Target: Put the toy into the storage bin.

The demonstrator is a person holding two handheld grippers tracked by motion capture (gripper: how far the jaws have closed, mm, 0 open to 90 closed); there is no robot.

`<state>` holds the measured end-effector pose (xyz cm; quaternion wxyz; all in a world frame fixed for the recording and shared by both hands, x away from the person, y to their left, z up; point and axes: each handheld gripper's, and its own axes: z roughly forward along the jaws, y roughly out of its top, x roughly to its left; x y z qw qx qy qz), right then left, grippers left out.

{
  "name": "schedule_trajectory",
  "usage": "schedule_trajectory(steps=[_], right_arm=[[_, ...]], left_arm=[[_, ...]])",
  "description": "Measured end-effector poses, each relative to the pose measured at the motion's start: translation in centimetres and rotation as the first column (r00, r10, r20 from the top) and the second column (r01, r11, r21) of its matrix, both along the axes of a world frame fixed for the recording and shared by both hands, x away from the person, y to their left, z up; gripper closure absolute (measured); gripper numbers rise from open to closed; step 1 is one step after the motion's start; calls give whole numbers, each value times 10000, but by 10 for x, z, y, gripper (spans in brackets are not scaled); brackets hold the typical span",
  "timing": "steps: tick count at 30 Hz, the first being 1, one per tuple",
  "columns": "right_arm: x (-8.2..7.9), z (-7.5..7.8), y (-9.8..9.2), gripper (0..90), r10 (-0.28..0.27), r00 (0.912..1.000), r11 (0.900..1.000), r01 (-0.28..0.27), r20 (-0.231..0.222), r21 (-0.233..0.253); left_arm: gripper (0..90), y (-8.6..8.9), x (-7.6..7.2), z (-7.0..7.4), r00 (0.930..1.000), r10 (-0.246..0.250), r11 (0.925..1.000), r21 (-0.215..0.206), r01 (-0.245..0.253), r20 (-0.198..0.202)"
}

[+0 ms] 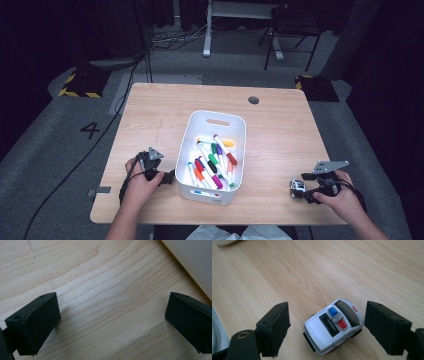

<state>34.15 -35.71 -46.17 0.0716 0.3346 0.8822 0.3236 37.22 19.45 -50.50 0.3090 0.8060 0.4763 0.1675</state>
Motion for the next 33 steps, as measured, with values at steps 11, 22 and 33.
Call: schedule_trajectory(steps=[11,22,33], right_arm=[[6,-22,-2,218,141,9998,9993,-145,-128,-349],[3,-24,3,237,286,9988,9953,-247,397,-939],[1,-18,9,242,37,9988,9949,11,482,-1006]], left_arm=[[1,0,0,0,10000,-4,10000,-4,4,4],[1,0,0,0,10000,-5,10000,-8,5,1],[2,0,0,0,10000,-4,10000,-21,4,-22]])
